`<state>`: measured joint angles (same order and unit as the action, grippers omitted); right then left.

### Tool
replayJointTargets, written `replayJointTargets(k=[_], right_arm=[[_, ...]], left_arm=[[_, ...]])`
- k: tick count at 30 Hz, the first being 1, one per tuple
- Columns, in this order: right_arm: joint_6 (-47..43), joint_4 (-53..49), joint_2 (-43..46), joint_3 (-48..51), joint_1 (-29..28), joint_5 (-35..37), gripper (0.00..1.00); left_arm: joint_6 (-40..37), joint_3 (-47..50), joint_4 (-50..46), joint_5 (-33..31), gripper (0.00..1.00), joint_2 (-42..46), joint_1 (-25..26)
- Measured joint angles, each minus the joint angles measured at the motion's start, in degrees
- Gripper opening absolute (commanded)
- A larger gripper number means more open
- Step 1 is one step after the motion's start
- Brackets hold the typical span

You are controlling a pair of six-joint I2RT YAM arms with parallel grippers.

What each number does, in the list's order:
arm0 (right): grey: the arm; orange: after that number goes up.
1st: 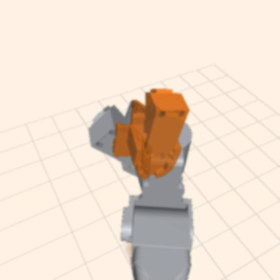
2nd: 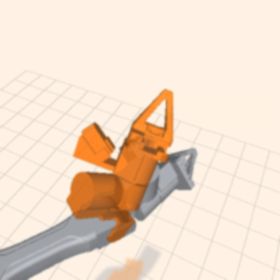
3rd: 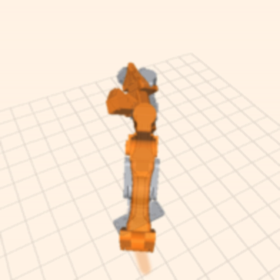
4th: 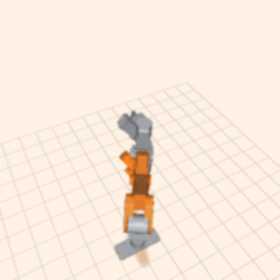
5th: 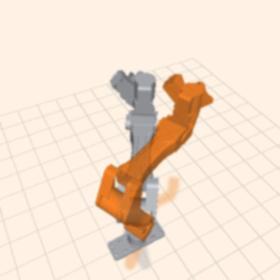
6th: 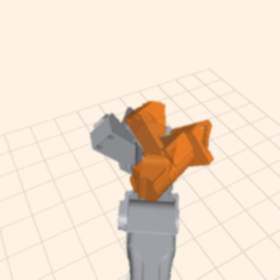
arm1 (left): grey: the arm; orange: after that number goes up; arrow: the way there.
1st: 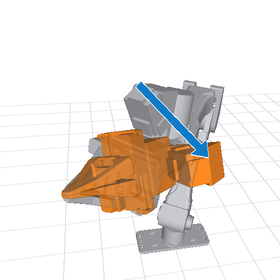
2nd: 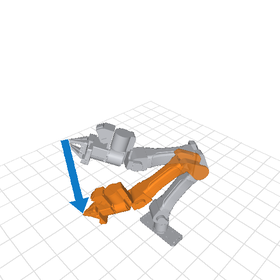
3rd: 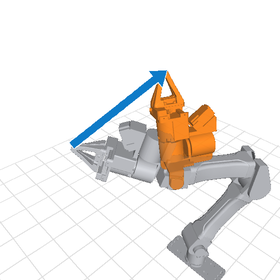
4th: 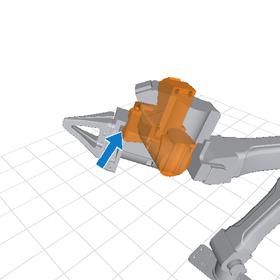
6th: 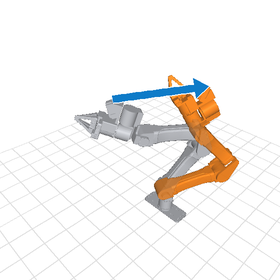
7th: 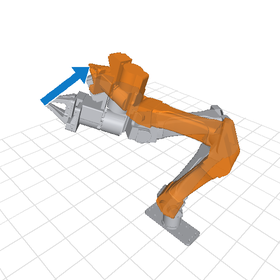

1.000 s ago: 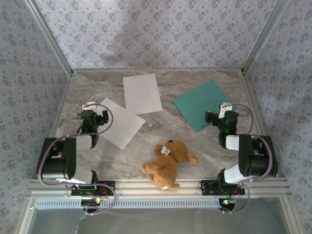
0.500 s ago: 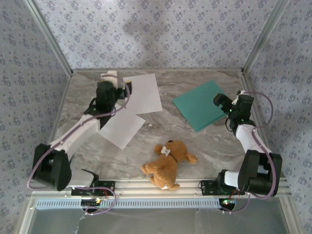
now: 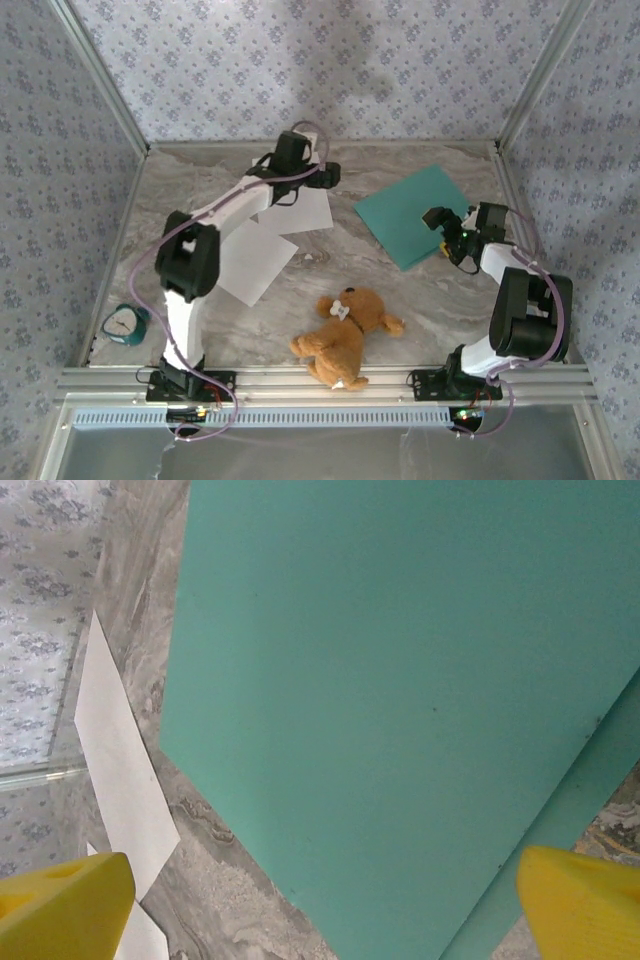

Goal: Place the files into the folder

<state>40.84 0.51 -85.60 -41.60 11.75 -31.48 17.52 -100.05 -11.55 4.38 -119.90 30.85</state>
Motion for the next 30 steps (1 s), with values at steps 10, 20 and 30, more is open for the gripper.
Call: replayJointTargets(k=[10,20,30], right_arm=[[0.13,-0.17,-3.52,-0.02,-0.15,-2.43,1.0],[0.15,-0.15,-4.83,-0.35,-0.15,-2.91,1.0],[0.96,-0.15,-5.81,-0.87,-0.15,-3.48,1.0]], left_arm=[[0.0,-29.66,-13.4,11.32,0.92,-23.02,3.02],[1.99,-45.13,-20.48,17.38,0.92,-34.16,3.37],[5.35,-46.14,-20.55,21.79,0.91,-36.98,3.45]])
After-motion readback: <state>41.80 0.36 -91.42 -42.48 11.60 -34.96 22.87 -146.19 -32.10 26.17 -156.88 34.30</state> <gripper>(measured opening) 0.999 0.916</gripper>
